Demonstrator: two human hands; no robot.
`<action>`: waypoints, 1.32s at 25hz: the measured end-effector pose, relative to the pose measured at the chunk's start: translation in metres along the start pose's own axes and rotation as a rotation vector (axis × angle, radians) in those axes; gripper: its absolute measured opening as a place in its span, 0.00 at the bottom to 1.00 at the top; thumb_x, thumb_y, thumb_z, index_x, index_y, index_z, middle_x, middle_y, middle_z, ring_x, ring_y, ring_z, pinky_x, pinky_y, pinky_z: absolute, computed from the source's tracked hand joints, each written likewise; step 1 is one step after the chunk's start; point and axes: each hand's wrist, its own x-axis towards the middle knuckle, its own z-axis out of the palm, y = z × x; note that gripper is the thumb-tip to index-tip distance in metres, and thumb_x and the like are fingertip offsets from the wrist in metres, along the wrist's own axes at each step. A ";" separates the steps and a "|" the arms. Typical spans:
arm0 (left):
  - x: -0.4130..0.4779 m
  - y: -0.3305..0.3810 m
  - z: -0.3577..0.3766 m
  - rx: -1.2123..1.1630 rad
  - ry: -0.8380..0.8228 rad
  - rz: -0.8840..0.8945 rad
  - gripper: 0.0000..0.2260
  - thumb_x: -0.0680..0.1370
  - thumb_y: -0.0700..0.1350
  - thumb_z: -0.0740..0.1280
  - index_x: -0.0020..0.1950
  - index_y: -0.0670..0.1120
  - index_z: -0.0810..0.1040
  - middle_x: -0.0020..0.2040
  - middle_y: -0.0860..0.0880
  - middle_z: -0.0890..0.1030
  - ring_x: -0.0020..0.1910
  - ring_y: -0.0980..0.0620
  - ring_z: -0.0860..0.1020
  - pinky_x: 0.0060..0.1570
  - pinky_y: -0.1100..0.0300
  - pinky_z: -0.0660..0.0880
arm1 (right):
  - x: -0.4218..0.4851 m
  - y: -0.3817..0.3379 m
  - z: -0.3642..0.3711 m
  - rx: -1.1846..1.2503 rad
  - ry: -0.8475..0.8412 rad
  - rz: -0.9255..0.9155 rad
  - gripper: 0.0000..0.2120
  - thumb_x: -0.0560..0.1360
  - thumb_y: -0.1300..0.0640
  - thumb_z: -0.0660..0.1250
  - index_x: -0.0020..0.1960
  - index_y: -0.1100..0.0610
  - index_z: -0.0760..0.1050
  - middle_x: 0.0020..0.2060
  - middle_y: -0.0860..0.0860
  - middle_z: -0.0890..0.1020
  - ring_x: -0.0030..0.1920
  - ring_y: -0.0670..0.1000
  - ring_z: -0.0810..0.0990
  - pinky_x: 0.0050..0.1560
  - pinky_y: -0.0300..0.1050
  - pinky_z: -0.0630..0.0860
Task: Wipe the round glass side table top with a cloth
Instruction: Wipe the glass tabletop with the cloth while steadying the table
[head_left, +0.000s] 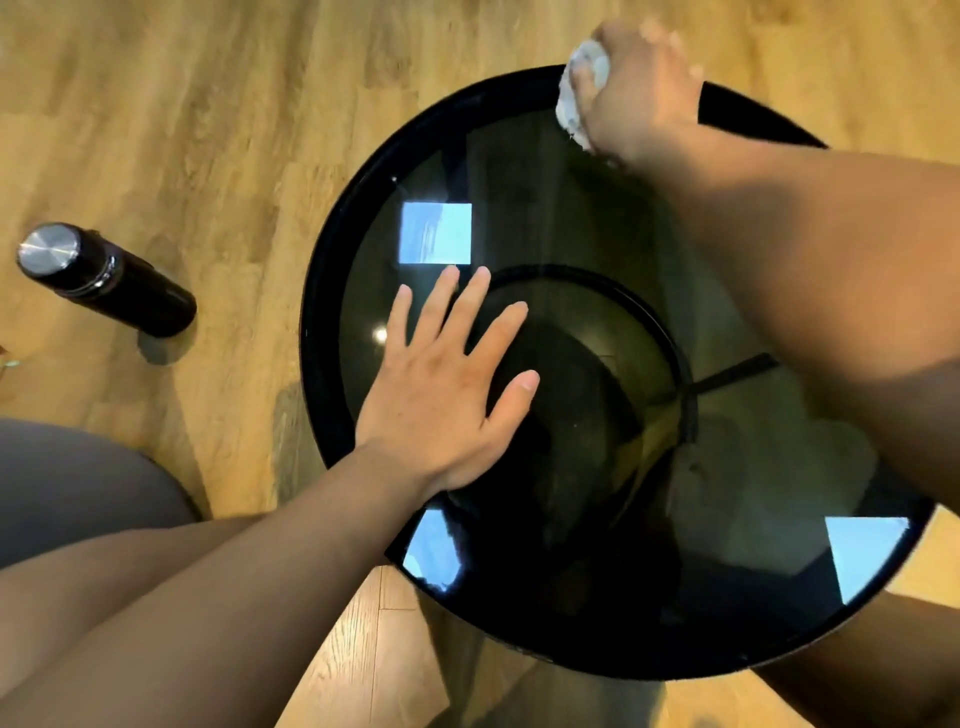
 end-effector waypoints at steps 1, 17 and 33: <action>0.000 0.000 0.000 0.007 -0.007 -0.002 0.27 0.81 0.63 0.44 0.79 0.56 0.56 0.82 0.47 0.53 0.81 0.46 0.46 0.77 0.41 0.43 | -0.009 -0.003 -0.003 -0.002 -0.011 -0.001 0.20 0.80 0.43 0.53 0.65 0.51 0.71 0.61 0.57 0.77 0.63 0.61 0.72 0.60 0.57 0.67; 0.003 -0.001 0.004 0.062 -0.004 -0.014 0.29 0.79 0.64 0.43 0.78 0.56 0.55 0.81 0.47 0.53 0.81 0.44 0.47 0.77 0.40 0.45 | -0.276 0.022 -0.064 0.019 -0.178 -0.359 0.12 0.76 0.41 0.61 0.53 0.42 0.79 0.47 0.46 0.78 0.50 0.55 0.75 0.46 0.48 0.63; 0.002 0.000 0.002 0.058 0.007 -0.007 0.29 0.79 0.64 0.48 0.78 0.54 0.61 0.81 0.47 0.56 0.80 0.45 0.50 0.76 0.39 0.48 | -0.053 0.045 -0.028 -0.052 -0.015 -0.053 0.20 0.77 0.43 0.56 0.63 0.53 0.72 0.61 0.58 0.76 0.62 0.62 0.71 0.59 0.55 0.67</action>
